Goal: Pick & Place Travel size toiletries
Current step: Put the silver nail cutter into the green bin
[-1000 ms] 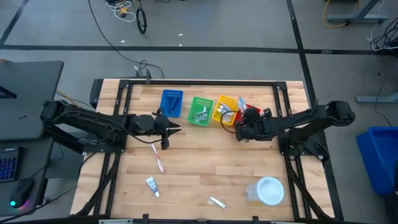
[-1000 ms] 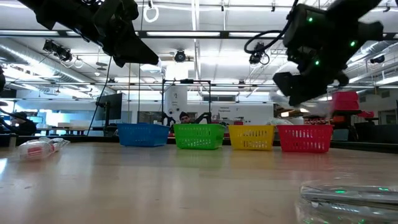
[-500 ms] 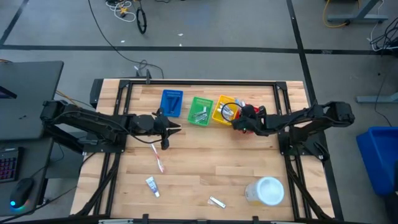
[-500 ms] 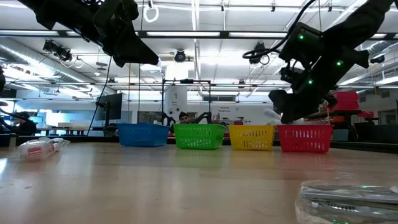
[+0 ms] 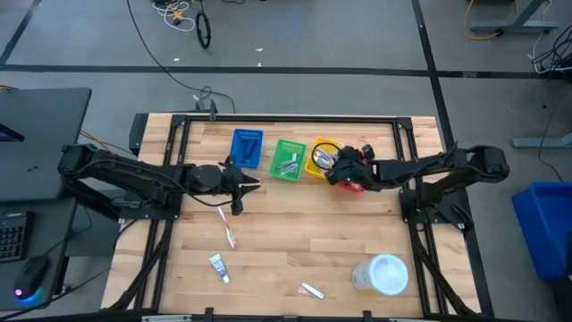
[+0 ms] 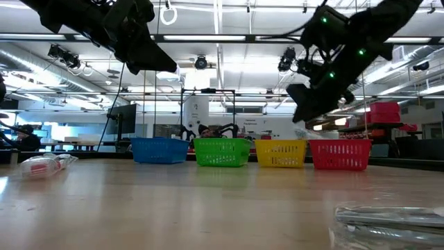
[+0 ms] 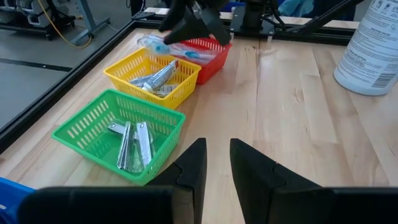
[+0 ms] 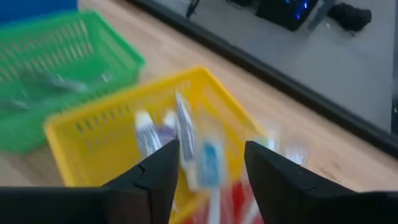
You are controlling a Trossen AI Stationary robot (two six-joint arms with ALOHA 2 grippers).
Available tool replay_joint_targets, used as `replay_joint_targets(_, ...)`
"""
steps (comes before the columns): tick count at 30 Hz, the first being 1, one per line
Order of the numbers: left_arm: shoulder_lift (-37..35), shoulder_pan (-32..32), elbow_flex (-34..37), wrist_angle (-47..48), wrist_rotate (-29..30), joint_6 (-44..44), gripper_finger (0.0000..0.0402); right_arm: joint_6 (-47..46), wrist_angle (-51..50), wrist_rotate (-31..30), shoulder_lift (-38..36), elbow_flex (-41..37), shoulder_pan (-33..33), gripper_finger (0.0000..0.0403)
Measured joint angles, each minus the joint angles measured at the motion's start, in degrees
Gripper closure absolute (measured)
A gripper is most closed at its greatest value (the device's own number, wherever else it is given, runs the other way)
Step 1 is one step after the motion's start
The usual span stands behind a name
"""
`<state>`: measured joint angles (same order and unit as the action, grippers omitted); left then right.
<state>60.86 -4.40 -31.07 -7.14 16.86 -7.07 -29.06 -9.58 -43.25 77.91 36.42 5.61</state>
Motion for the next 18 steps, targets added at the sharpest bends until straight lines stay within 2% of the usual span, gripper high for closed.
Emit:
replay_joint_targets(4, 0.0, 0.0, 0.0, 0.2, 0.0, 0.0, 0.0322, 2.6, 1.0, 0.4, 0.0, 3.5, -0.2, 0.0201)
replay_joint_targets(10, 0.0, 0.0, 0.0, 0.2, 0.0, 0.0, 0.0322, 8.2, 3.0, 5.6, 0.0, 7.8, -1.9, 0.0204)
replay_joint_targets(18, 0.0, 0.0, 0.0, 0.2, 0.0, 0.0, 0.0322, 11.1, 10.6, 19.1, 0.0, 8.2, -4.4, 0.0229)
